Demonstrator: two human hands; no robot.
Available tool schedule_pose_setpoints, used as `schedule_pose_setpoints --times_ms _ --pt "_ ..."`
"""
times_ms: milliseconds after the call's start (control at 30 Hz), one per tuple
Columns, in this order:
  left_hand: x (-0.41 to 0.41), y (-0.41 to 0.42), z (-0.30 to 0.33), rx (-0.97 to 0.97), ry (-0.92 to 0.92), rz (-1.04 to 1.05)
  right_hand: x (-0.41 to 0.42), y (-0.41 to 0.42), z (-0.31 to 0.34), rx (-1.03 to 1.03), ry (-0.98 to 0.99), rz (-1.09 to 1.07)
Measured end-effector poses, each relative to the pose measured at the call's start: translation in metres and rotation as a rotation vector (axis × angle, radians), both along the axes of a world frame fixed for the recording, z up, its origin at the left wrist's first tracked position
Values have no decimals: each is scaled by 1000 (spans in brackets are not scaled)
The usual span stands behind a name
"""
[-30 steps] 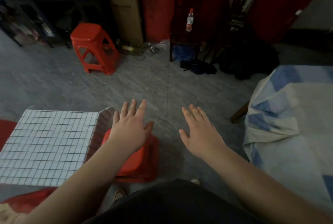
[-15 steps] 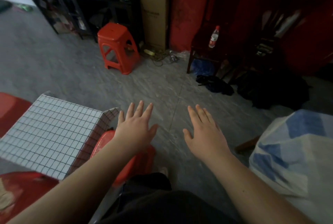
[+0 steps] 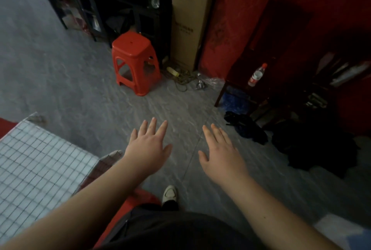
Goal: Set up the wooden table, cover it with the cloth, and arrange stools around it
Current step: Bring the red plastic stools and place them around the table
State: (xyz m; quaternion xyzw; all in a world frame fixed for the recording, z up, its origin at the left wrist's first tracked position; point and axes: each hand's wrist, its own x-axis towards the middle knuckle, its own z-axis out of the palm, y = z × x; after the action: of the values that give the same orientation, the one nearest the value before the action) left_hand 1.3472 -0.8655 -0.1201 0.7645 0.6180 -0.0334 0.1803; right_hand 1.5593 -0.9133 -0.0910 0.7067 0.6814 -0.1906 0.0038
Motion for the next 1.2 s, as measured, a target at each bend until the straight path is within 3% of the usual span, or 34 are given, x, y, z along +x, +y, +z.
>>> schedule_pose_setpoints --times_ms 367,767,1200 --pt "-5 187 26 33 1 120 -1 225 -1 8 76 100" --pt "-1 390 18 -32 51 446 -1 496 -12 -13 42 459" --pt "-62 574 -14 -95 -29 691 -77 734 -21 -29 -3 657"
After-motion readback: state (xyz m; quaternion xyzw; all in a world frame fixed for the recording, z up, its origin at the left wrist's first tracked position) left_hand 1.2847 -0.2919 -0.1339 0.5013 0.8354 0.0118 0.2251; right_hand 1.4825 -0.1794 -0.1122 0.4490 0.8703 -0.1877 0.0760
